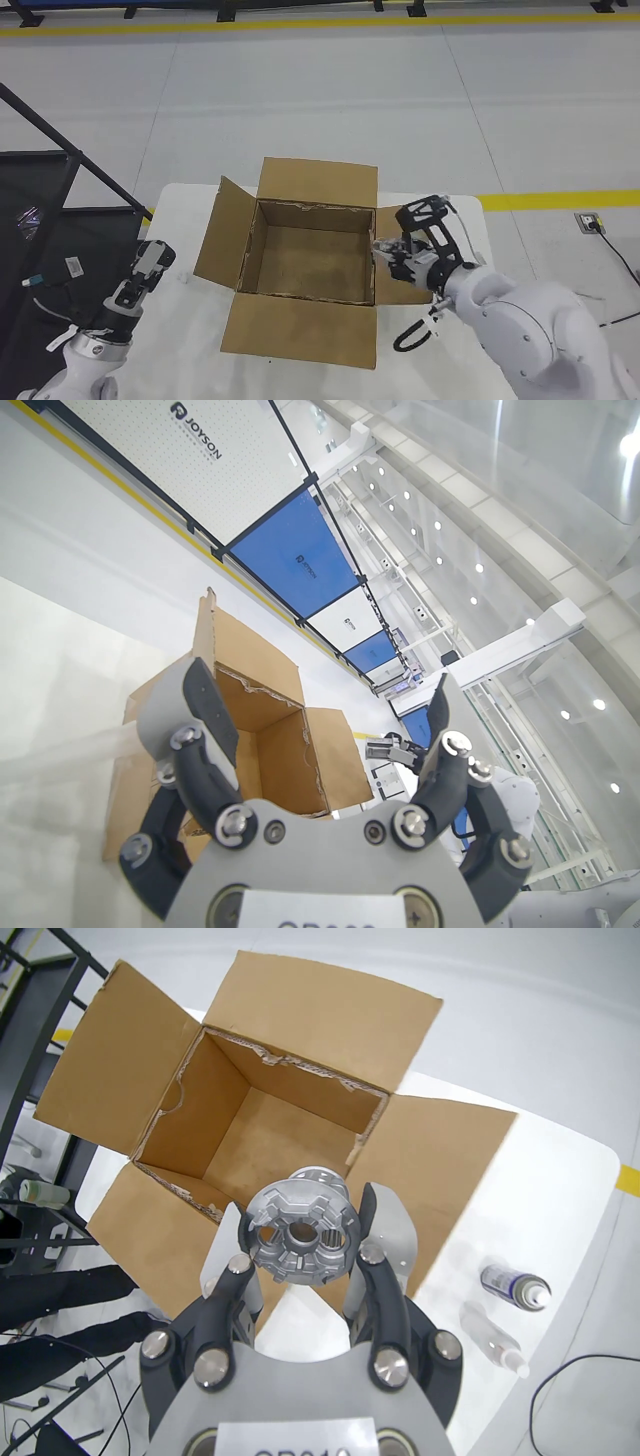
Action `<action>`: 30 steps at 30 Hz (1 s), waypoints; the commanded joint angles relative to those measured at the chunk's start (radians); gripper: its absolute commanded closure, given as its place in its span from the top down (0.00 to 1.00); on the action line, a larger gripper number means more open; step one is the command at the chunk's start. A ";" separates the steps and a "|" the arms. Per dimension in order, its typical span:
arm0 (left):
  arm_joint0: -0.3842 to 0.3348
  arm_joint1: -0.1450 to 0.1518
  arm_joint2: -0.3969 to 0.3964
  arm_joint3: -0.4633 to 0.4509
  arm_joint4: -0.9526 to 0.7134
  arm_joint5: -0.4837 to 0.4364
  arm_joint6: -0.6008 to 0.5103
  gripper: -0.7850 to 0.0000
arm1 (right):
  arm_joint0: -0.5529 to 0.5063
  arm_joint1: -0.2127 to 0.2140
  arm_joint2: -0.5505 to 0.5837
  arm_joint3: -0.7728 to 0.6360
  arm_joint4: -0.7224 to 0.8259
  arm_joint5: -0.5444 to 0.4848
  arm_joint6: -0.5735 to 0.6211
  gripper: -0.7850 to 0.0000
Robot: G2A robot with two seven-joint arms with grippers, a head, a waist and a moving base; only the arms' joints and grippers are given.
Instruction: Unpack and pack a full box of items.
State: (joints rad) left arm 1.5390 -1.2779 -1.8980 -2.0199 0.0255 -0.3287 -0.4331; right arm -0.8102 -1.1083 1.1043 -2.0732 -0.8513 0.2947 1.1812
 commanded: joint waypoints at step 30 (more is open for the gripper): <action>0.077 0.004 -0.051 -0.022 -0.034 -0.031 0.038 1.00 | 0.626 -0.590 -0.775 1.403 0.284 0.077 -0.344 0.42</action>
State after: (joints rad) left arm 1.6161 -1.2741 -1.9489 -2.0423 -0.0084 -0.3601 -0.3953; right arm -0.1864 -1.6902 0.3302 -0.6897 -0.5678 0.3762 0.8374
